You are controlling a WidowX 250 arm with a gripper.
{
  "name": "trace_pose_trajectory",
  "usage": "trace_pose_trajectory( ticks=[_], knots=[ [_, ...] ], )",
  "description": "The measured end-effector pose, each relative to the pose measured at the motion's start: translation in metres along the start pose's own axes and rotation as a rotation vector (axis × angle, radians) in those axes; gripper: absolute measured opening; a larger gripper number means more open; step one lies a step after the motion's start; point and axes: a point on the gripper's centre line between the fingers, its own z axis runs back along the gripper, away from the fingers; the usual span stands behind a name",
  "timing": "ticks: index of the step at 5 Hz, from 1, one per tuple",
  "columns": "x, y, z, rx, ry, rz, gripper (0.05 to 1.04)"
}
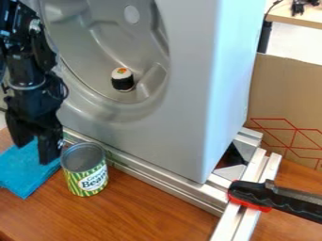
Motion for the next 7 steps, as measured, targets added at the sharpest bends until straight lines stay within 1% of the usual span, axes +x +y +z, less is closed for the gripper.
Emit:
trace_pose_trajectory(
  ticks=[1, 2, 3, 4, 5, 6, 7],
  knots=[
    [0.014, 0.020, -0.013, 0.062, 0.020, 0.012, 1.001],
    [0.024, 0.030, -0.024, 0.093, 0.031, -0.002, 1.001],
    [0.026, 0.034, -0.041, 0.111, 0.081, -0.013, 1.001],
    [0.033, 0.040, -0.045, 0.128, 0.083, -0.022, 1.001],
    [0.045, 0.043, -0.041, 0.116, 0.044, -0.050, 1.001],
    [0.043, 0.031, -0.046, 0.062, 0.025, -0.097, 1.001],
    [0.040, 0.004, -0.039, -0.031, -0.026, -0.180, 1.001]
  ],
)
